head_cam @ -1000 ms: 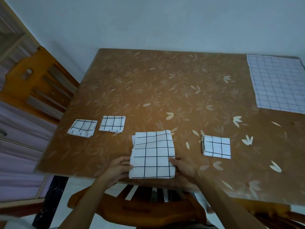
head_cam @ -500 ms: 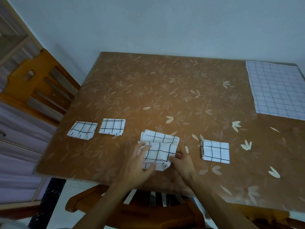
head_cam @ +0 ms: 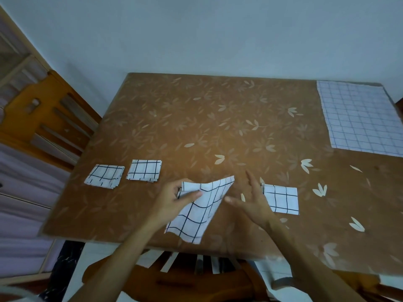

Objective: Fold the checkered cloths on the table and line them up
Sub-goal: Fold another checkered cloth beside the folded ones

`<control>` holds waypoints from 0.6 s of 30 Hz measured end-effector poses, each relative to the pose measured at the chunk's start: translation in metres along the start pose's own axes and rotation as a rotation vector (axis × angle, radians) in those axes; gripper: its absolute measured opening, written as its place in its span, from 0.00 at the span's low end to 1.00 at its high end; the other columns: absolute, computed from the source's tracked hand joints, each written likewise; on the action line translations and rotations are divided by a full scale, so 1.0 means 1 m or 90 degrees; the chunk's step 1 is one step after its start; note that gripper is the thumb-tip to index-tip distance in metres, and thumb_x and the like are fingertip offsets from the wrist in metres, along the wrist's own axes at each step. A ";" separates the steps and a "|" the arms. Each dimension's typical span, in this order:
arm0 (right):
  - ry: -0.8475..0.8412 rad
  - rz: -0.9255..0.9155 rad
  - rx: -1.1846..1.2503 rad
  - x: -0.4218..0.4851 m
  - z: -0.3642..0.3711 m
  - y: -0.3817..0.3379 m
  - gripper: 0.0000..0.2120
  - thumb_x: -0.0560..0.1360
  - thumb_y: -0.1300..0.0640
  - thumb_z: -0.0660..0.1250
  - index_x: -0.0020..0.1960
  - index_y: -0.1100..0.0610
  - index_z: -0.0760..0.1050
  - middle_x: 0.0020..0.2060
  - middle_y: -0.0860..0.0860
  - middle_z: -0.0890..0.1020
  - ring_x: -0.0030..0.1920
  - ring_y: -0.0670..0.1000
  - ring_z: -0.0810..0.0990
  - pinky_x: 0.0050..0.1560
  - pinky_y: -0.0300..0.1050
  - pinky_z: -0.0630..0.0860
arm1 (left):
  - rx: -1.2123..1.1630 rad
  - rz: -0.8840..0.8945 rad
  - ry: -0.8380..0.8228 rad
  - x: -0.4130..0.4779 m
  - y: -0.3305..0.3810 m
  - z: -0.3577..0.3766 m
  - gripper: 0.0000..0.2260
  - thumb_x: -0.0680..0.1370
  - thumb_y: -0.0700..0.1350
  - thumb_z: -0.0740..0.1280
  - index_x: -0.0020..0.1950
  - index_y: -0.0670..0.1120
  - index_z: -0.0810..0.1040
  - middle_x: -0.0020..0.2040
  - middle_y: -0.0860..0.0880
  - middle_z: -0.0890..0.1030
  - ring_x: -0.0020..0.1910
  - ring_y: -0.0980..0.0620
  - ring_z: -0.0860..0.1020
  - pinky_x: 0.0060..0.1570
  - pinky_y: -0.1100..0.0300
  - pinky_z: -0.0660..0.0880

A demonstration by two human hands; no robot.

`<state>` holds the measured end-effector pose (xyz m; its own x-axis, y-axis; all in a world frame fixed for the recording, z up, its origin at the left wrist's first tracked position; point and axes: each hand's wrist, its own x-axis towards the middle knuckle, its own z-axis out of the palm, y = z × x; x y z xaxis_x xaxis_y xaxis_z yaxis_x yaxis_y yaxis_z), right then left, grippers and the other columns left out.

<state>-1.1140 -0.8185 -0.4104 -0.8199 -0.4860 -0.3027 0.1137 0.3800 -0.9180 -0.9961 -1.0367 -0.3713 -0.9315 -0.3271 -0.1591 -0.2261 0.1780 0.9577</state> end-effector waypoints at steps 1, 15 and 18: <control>-0.047 -0.012 -0.008 0.001 -0.005 -0.003 0.43 0.67 0.55 0.80 0.75 0.53 0.60 0.66 0.37 0.66 0.65 0.33 0.66 0.62 0.30 0.65 | -0.046 -0.033 -0.011 0.001 0.003 -0.007 0.06 0.74 0.43 0.74 0.50 0.44 0.83 0.46 0.47 0.86 0.48 0.48 0.84 0.49 0.58 0.79; -0.199 0.114 0.208 0.011 0.002 0.005 0.20 0.75 0.48 0.72 0.63 0.58 0.80 0.59 0.55 0.83 0.61 0.57 0.81 0.66 0.58 0.73 | -0.294 -0.269 0.130 0.005 -0.008 -0.030 0.04 0.79 0.44 0.69 0.48 0.53 0.77 0.48 0.49 0.84 0.47 0.52 0.82 0.44 0.57 0.78; -0.179 0.096 0.160 0.009 -0.002 0.004 0.15 0.78 0.48 0.69 0.56 0.58 0.82 0.52 0.55 0.86 0.54 0.55 0.84 0.58 0.52 0.79 | -0.231 -0.249 0.147 0.005 -0.017 -0.033 0.03 0.80 0.46 0.68 0.47 0.54 0.79 0.44 0.55 0.87 0.45 0.56 0.85 0.43 0.60 0.78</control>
<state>-1.1223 -0.8195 -0.4161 -0.6017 -0.6496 -0.4647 0.3825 0.2764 -0.8816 -0.9877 -1.0718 -0.3807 -0.7031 -0.5061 -0.4996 -0.3906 -0.3122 0.8660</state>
